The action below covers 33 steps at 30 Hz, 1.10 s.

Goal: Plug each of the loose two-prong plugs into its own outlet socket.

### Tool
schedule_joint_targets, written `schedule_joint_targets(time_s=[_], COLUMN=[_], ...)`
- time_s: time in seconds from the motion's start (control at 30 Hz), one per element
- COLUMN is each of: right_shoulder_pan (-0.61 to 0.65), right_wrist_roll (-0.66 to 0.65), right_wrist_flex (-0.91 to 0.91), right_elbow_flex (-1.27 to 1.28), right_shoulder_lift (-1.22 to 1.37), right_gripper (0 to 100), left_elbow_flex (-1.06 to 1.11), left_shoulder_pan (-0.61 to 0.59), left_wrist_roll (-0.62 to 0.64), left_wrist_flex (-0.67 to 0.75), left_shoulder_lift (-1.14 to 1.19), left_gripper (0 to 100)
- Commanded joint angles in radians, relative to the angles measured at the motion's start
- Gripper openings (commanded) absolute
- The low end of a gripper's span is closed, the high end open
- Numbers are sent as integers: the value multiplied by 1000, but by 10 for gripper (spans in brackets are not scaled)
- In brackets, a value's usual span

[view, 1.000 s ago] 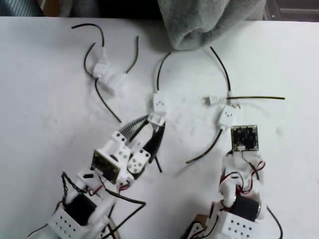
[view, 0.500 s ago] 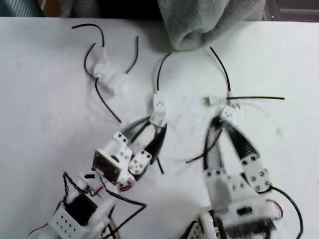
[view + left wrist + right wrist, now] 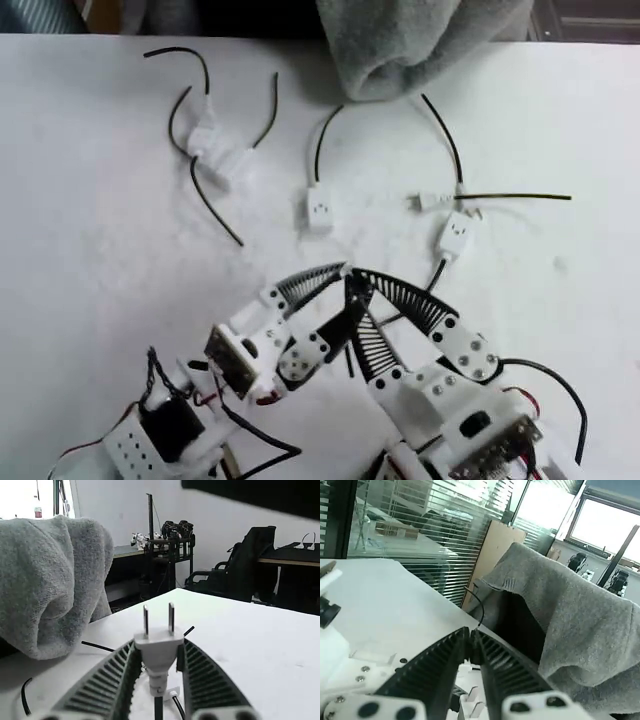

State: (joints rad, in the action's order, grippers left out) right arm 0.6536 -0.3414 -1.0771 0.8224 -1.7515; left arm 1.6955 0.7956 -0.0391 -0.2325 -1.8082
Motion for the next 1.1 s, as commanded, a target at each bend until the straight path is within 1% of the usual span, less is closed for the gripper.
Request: schedule_joint_targets(time_s=[0.0, 0.2, 0.37, 0.47, 0.63, 0.8, 0.9, 1.07], right_shoulder_pan=[7, 1, -22, -102, -298, -467, -526, -555], right_wrist_roll=[-12, -167, -186, -190, -193, -276, -281, -288], right_wrist_flex=[-45, -56, -21, 13, 131, 265, 283, 288], right_elbow_flex=[14, 140, 209, 238, 350, 460, 476, 454], right_shoulder_lift=[31, 24, 24, 30, 31, 33, 33, 25], right_gripper=[19, 19, 19, 19, 19, 19, 19, 19], left_elbow_flex=[-8, -9, -9, -9, -9, -11, -11, -5], left_shoulder_pan=[21, 21, 18, 18, 18, 16, 16, 16], left_wrist_roll=[8, 3, 2, 6, 8, 8, 8, 5], left_wrist_flex=[29, 29, 29, 29, 29, 29, 29, 29], left_shoulder_lift=[-13, -13, -13, -13, -13, -13, -13, -13], left_gripper=[24, 24, 24, 24, 24, 24, 24, 24])
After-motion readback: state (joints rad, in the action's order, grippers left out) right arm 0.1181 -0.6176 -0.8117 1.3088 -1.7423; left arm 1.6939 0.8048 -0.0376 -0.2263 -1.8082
